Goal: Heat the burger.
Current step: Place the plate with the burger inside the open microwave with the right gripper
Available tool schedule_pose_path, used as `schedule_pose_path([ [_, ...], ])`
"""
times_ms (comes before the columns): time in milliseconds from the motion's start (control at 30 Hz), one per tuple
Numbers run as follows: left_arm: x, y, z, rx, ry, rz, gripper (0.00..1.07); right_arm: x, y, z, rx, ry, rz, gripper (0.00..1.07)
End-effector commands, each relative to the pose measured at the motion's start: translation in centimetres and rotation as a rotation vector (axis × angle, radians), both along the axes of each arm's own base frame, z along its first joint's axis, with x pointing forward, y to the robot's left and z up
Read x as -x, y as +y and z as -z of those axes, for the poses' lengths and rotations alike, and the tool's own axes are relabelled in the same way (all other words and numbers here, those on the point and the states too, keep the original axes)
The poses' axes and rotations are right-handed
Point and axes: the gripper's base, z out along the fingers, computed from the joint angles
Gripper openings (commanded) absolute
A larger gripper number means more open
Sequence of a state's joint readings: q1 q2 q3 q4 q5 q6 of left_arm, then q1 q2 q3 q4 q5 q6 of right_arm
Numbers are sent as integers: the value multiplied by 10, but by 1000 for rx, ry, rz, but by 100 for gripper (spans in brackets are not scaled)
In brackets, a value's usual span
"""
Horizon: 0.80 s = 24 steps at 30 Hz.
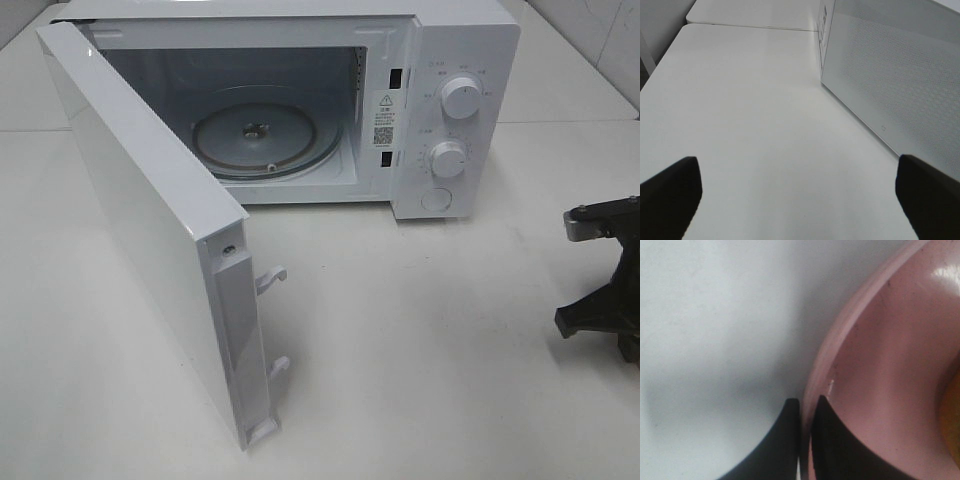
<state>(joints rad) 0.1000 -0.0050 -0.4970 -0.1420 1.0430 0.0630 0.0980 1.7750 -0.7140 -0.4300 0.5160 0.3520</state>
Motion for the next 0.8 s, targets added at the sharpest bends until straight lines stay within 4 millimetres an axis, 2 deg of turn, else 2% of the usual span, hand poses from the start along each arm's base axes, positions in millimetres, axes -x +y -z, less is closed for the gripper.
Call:
schedule_pose_path([
  [33, 3, -1, 0, 2, -27, 1, 98, 9, 7, -2, 12, 24, 40, 0],
  [467, 3, -1, 0, 2, -27, 1, 98, 15, 22, -20, 164, -3, -15, 0],
  [533, 3, -1, 0, 2, -27, 1, 98, 19, 30, -30, 193, -25, -52, 0],
  [733, 3, -1, 0, 2, -27, 1, 98, 23, 34, -42, 231, -45, -86, 0],
  [800, 3, -1, 0, 2, -27, 1, 98, 29, 40, -54, 262, -67, -118, 0],
])
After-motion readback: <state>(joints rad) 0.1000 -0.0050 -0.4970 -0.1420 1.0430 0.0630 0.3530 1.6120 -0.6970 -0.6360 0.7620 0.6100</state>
